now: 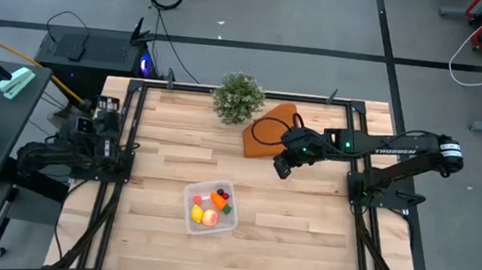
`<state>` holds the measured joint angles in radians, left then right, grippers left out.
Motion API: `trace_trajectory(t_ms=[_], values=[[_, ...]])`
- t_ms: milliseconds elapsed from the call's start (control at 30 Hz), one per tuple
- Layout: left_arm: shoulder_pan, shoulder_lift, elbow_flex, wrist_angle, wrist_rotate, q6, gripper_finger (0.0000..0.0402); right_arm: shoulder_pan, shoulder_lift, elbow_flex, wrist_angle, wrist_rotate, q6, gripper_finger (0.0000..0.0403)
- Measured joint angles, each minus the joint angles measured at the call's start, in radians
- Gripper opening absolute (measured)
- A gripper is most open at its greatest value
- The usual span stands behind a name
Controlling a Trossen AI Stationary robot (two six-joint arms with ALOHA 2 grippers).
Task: Pick and placing Produce into tupperware
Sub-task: Return To Home Position
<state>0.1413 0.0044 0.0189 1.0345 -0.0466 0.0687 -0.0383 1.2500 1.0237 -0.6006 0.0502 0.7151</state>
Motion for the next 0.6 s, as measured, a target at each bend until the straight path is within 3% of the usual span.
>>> trace_trajectory(t_ms=[267, 600], values=[[-0.023, 0.000, -0.010, -0.090, 0.046, -0.101, 0.0006, 0.000, 0.000, 0.000, 0.000, 0.000, 0.019, 0.0000], [-0.113, 0.000, -0.010, -0.132, 0.023, -0.036, 0.0005, 0.000, 0.000, 0.000, 0.000, 0.000, 0.015, 0.0000]])
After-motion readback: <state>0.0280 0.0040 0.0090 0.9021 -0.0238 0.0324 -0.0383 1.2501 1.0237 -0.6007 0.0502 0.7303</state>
